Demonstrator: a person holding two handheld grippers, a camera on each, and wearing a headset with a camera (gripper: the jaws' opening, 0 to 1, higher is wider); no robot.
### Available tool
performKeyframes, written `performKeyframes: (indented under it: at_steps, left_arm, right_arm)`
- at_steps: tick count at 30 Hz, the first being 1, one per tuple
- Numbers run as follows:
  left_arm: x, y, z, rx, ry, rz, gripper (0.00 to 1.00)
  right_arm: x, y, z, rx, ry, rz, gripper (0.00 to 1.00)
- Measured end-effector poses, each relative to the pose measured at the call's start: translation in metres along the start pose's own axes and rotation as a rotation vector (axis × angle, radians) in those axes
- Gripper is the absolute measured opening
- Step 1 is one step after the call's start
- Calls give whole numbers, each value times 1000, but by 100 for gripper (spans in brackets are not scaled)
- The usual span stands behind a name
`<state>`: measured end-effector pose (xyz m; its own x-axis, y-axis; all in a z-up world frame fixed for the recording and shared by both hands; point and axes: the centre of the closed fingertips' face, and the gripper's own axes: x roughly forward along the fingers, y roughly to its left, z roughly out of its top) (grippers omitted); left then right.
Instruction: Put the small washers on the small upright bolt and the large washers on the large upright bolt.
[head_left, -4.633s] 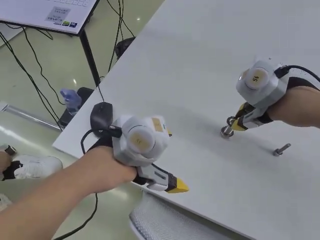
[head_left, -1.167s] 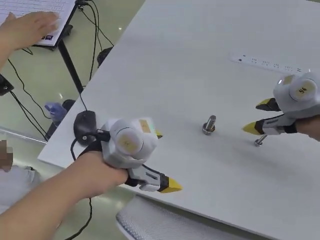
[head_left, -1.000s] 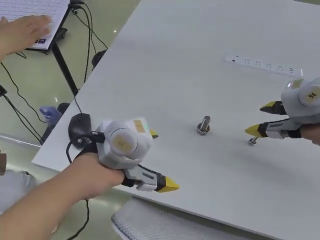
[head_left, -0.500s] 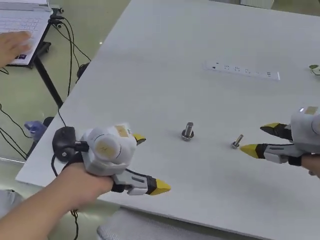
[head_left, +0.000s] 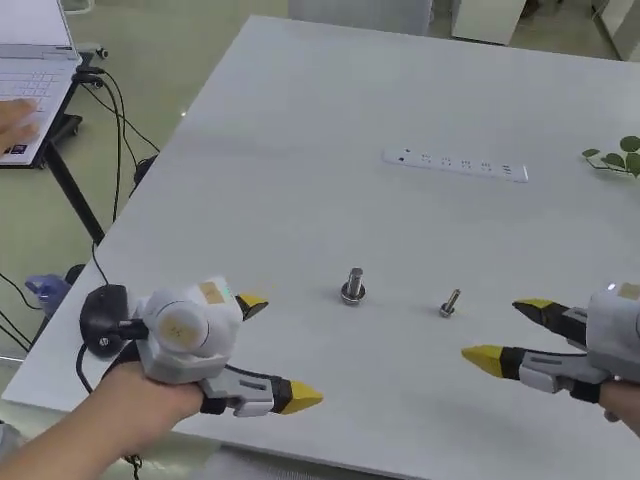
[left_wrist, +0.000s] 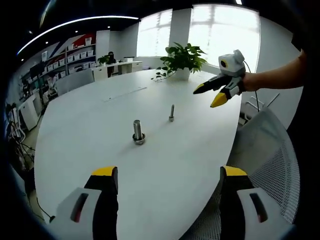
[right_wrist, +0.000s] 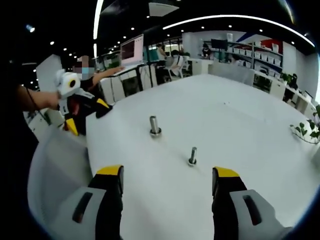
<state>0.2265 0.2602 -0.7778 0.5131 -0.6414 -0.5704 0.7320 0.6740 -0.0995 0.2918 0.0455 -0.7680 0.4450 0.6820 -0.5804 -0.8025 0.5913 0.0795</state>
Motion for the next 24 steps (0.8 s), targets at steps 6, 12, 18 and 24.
performKeyframes:
  at_steps: [6,12,18,24]
  left_arm:
    - [2,-1,0,-29,-8,-3,84]
    - [1,-2,4,-44,-22,-3,84]
    - [2,-5,2,-49,-21,-6,85]
    - [3,-9,-3,-49,-13,-7,87]
  right_arm:
    - [-8,4,-4,-15,-53,12,81]
    - [-9,19,-8,-26,-63,45,85]
    - [-7,25,-20,-7,-49,67,88]
    - [-9,24,-29,22,-43,57,93]
